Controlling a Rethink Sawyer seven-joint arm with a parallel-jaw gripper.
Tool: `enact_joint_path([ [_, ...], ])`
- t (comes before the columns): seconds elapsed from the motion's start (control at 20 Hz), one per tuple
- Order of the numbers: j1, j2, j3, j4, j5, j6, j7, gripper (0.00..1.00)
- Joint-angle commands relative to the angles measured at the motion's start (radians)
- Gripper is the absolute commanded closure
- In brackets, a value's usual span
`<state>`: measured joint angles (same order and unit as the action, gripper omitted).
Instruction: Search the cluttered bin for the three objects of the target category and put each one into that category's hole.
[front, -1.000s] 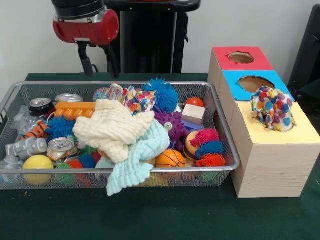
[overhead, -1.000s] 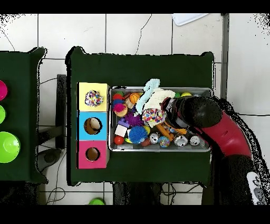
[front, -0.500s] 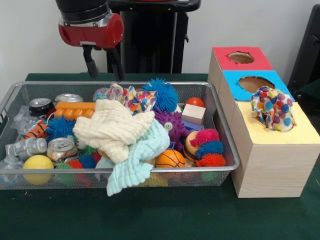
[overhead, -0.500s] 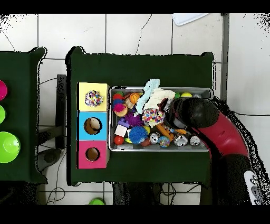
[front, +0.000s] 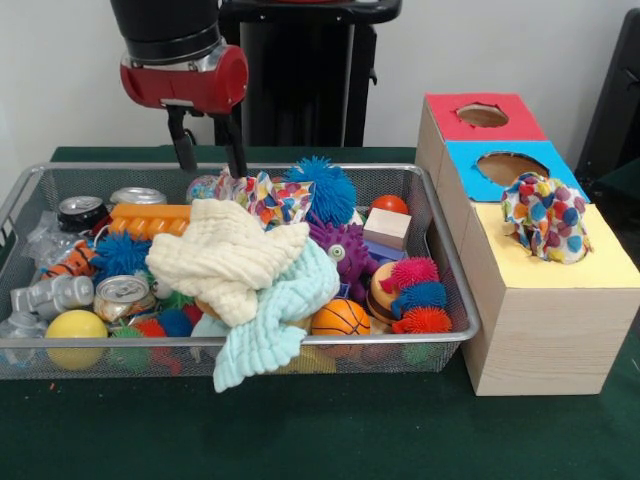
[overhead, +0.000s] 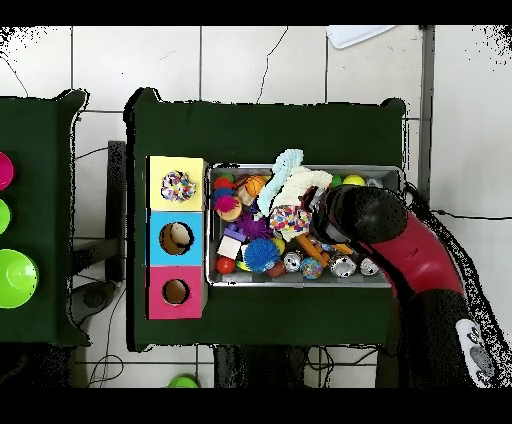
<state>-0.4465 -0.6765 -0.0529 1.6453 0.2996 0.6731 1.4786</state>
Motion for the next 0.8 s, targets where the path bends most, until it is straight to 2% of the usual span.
enact_joint_path([
  [0.05, -0.012, 0.066, 0.100, 0.087, 0.017, -0.120, 0.148, 0.00],
  [0.5, -0.014, 0.092, 0.118, 0.099, 0.018, -0.176, 0.149, 0.00],
  [0.8, -0.017, 0.074, 0.134, 0.128, 0.039, -0.133, 0.154, 0.00],
])
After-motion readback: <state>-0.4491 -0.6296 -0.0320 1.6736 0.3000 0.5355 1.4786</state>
